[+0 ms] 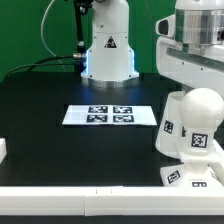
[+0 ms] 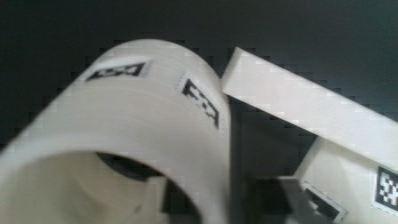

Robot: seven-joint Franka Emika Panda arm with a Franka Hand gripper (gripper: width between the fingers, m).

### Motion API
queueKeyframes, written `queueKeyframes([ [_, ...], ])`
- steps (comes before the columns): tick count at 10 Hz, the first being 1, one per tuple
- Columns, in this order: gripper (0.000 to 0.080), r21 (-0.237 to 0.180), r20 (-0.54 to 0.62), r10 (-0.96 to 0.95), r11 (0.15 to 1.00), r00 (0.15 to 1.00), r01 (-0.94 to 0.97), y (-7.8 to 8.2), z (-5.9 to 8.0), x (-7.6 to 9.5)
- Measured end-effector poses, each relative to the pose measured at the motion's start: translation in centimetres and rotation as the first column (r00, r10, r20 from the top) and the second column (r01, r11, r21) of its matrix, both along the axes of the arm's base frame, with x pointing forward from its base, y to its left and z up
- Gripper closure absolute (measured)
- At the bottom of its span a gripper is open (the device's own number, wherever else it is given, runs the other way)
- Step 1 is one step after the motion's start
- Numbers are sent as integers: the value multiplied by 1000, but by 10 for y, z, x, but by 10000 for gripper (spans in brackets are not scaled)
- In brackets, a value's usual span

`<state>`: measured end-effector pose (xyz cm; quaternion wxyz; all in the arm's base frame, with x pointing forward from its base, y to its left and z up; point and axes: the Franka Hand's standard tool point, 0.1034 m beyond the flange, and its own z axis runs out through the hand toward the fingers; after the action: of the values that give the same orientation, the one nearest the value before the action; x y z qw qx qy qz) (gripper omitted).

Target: Assemble lamp

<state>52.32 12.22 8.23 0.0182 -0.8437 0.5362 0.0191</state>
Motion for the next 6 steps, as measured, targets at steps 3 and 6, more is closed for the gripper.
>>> queueKeyframes([
  [3, 759, 22, 38, 47, 999, 998, -48, -20, 31, 3],
  [6, 759, 66, 67, 48, 996, 997, -53, -27, 87, 15],
])
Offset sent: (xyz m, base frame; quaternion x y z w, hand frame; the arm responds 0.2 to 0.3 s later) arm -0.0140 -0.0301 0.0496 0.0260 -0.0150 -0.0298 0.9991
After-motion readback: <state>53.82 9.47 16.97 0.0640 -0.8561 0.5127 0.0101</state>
